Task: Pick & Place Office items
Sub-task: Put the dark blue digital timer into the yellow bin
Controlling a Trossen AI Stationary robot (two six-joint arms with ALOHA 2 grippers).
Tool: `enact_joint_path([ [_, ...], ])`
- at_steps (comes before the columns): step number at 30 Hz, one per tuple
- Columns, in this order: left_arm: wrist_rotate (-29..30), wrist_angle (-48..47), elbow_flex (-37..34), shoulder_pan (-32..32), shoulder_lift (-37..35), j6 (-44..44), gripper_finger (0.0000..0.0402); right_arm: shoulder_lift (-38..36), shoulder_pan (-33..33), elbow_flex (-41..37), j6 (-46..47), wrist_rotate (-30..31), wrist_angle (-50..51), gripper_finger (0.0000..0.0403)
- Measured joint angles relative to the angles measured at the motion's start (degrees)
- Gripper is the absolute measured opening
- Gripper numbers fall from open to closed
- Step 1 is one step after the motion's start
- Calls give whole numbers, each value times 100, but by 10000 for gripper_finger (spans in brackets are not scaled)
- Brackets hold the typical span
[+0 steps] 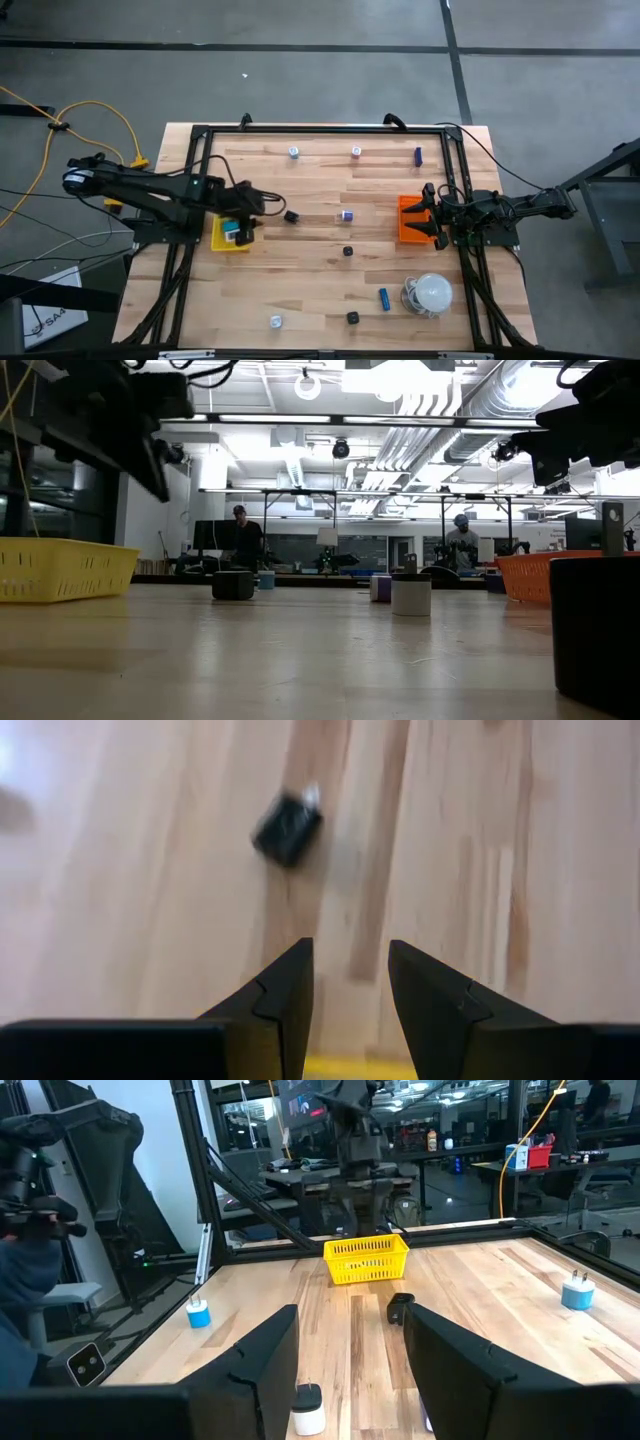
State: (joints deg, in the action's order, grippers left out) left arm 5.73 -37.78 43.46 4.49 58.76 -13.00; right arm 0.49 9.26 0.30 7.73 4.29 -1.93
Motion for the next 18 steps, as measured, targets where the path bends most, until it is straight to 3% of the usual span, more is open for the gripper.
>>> enact_joint_path([
  [7,514,1079,0,0,0,387,127,0,1,1,1,0,1,169],
  [18,511,1189,0,2,0,569,127,0,2,0,0,0,1,169],
])
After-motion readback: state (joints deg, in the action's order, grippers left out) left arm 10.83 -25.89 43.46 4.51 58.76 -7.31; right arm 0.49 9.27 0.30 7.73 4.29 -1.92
